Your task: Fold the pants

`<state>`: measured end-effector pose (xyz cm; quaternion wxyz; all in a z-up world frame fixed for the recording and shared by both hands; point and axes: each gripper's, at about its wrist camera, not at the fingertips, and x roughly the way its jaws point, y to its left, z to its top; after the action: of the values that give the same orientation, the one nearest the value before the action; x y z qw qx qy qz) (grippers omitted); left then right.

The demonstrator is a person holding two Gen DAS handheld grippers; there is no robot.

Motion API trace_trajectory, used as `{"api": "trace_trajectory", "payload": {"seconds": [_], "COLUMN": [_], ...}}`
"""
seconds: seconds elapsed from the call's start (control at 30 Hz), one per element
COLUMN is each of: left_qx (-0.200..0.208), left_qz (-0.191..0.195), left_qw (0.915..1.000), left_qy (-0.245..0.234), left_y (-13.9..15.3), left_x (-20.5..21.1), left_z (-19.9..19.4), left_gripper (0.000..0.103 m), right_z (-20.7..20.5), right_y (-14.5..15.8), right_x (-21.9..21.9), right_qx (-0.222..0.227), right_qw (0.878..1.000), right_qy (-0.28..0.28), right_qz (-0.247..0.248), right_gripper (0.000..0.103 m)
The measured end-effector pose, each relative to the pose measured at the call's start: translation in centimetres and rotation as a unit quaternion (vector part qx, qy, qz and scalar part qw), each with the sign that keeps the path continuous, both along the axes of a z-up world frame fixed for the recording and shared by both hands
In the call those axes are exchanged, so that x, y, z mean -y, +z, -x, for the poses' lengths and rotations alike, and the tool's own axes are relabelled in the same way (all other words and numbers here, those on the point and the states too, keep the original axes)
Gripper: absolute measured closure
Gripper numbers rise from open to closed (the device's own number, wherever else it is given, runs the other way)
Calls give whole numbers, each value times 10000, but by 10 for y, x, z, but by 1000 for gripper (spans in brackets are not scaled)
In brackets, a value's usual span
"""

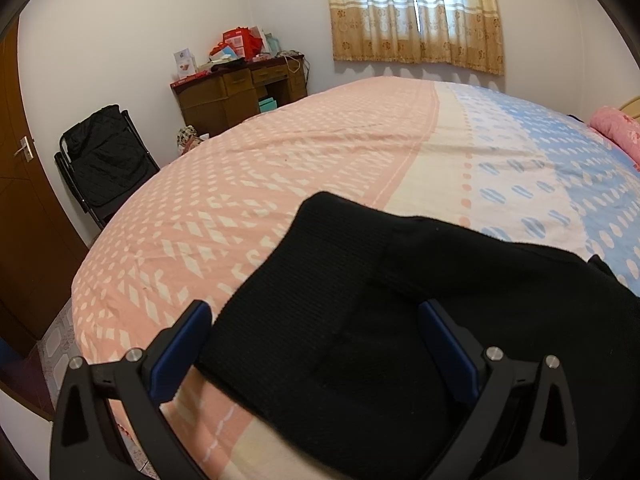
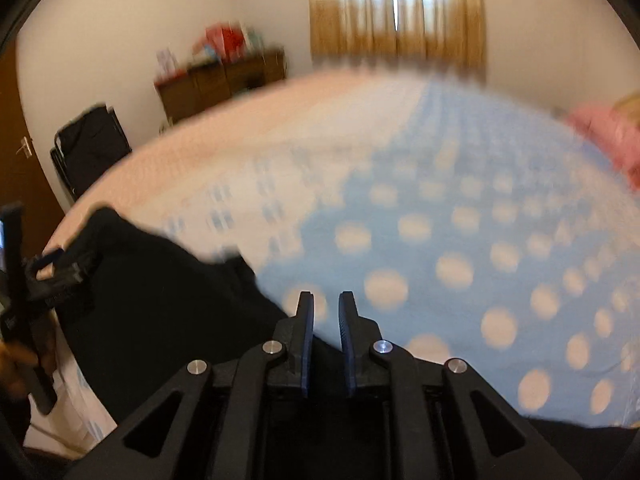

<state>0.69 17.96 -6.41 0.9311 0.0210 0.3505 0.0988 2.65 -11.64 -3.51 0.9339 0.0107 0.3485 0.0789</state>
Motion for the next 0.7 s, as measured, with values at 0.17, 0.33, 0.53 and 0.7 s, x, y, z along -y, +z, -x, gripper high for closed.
{"api": "trace_trajectory", "payload": {"seconds": [0.17, 0.33, 0.53, 0.7], "left_qx": [-17, -64, -250, 0], "left_qz": [-7, -14, -62, -221], "left_qw": [10000, 10000, 9996, 9994], "left_qy": [19, 24, 62, -266], "left_y": [0, 1, 7, 21], "left_x": [-1, -1, 3, 27], "left_z": [-1, -2, -2, 16], "left_gripper": [0, 0, 0, 0], "right_z": [-9, -21, 23, 63], "right_y": [-15, -36, 11, 25], "right_x": [-52, -54, -19, 31], "right_qx": [-395, -735, 26, 484], "right_qw": [9954, 9938, 9909, 9816], "right_qy": [815, 517, 258, -627], "right_qz": [-302, -655, -1318, -1737], "right_gripper": [88, 88, 86, 39]}}
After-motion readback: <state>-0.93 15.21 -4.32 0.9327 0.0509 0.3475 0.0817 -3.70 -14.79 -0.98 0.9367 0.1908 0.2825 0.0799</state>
